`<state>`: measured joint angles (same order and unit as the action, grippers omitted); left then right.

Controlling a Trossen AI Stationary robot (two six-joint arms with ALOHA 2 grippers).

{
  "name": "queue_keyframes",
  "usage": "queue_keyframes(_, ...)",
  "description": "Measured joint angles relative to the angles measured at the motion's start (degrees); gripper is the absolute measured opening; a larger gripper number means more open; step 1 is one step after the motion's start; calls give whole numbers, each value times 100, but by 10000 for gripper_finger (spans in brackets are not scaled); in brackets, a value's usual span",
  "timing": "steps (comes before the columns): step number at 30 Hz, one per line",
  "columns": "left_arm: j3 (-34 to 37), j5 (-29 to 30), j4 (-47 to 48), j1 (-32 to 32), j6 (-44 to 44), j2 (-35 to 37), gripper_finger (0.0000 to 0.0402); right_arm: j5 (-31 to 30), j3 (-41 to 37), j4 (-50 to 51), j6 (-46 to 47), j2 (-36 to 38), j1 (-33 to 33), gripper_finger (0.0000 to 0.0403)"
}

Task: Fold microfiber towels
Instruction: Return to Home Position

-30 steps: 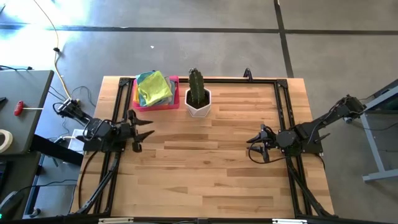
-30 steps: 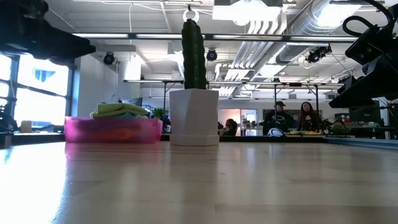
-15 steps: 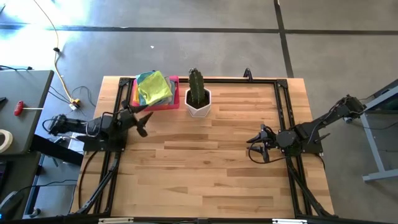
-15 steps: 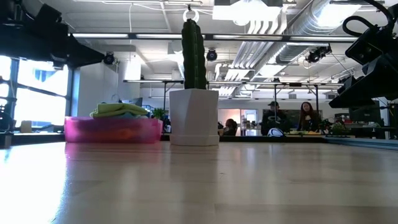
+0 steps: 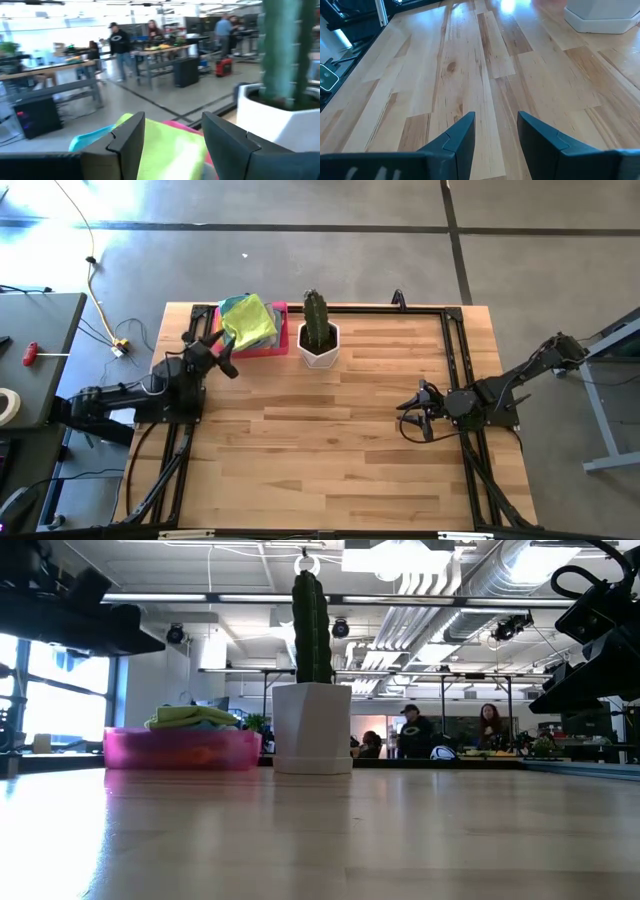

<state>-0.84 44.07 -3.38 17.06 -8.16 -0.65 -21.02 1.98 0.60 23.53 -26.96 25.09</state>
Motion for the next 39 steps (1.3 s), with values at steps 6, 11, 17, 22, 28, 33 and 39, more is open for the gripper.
queue_keyframes(6,0,12,0,581,0,-2,188,0,0,0,0,0,1,138)
queue_keyframes(11,0,12,0,761,1,-2,188,0,0,0,0,0,1,138)
queue_keyframes(17,0,10,0,774,0,-2,188,0,0,0,0,268,1,138)
queue_keyframes(22,0,9,0,772,1,-2,188,0,0,-6,1,986,0,138)
queue_keyframes(28,0,7,0,772,1,-2,188,21,0,-15,0,1600,-310,138)
queue_keyframes(33,0,3,2,772,2,-2,188,17,0,-13,0,1661,-1182,138)
queue_keyframes(39,0,-2,2,772,2,-2,188,17,0,-15,0,1661,-2160,138)
